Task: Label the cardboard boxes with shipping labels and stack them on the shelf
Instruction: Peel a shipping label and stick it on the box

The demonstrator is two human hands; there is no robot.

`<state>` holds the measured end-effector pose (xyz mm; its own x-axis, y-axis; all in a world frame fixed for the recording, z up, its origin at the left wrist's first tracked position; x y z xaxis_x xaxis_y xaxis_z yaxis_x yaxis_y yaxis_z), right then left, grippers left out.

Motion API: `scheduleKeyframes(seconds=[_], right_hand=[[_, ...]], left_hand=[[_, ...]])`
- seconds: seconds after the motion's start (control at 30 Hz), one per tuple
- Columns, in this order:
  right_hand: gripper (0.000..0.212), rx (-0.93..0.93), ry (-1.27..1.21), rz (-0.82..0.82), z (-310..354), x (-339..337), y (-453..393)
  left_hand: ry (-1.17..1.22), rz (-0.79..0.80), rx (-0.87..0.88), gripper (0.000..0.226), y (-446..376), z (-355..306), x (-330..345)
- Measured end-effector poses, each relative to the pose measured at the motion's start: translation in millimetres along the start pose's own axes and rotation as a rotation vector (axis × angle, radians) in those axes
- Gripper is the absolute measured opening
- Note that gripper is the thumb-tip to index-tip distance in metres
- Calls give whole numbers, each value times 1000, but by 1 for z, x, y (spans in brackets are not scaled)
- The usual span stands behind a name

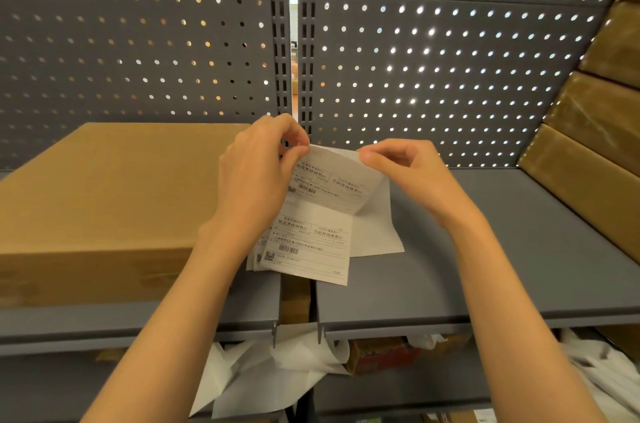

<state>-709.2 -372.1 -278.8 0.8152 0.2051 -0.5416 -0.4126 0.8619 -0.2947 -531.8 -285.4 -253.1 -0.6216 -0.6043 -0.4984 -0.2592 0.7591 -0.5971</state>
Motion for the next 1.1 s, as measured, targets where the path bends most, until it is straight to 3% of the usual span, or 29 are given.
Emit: scheduleKeyframes(seconds=[0.4, 1.1], right_hand=[[11, 34, -3, -92, -9, -2, -4], [16, 35, 95, -73, -21, 2, -7]], left_hand=[[7, 5, 0, 5, -1, -2, -3], [153, -34, 13, 6, -8, -3, -15]])
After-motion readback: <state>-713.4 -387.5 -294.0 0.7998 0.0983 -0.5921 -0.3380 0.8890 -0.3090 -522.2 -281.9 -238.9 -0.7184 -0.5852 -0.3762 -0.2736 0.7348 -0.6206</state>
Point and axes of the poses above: each hand's wrist, its own y-axis away from the middle knuckle, its own x-axis out of the palm, z = x × y, the point moved 4 cm from there along -y, towards the middle knuckle, and after that the axes turned 12 degrees about y, right-handed, at the moved point
